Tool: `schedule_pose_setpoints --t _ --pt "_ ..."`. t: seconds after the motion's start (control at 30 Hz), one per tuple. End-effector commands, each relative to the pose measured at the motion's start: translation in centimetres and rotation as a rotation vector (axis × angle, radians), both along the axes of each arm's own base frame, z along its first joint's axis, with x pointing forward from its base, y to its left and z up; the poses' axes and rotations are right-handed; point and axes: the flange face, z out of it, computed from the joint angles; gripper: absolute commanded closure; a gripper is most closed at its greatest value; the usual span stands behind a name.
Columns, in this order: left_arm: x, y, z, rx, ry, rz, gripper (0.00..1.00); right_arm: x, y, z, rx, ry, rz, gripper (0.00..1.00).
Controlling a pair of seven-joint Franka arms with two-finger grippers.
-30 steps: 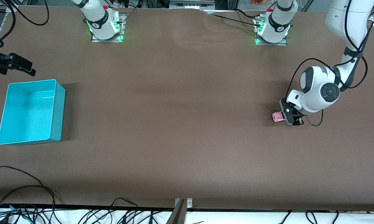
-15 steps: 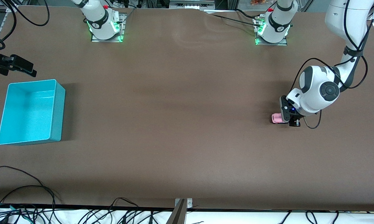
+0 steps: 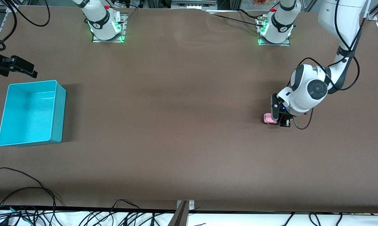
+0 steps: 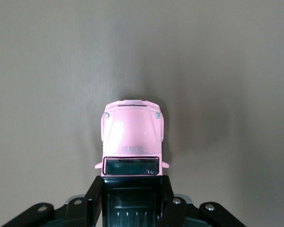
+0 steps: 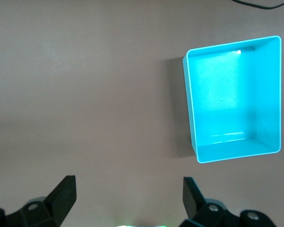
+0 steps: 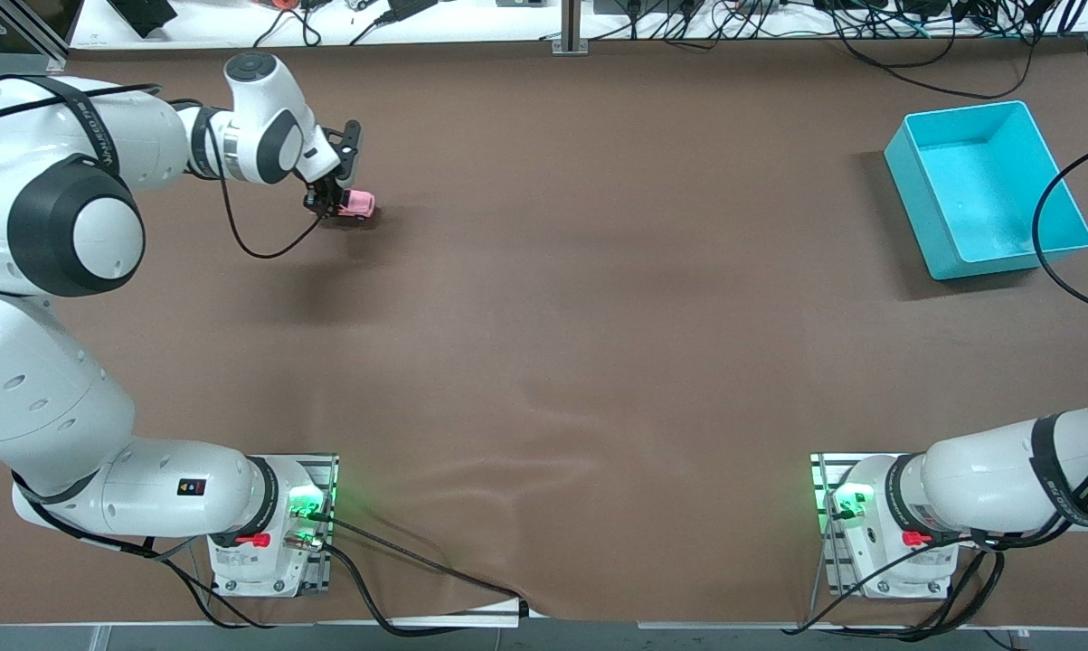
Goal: Wind and store pink jeep toy
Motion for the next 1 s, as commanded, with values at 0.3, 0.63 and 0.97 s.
schedule_pose_setpoints --t 0.3,0.63,0.97 --pt "-1.1 -2.2 -2.7 0.011 0.048 -0.017 1.0 0.0 -0.1 0.5 0.012 -0.002 0.007 0.0" --pt "-1.6 -0.7 -5.8 -0.015 0.093 0.073 1.0 0.0 0.0 0.6 0.012 -0.005 0.009 0.0" --pt "-1.4 2.2 -5.9 0.0 0.088 0.095 1.0 0.0 -0.1 0.5 0.012 -0.004 0.007 0.0"
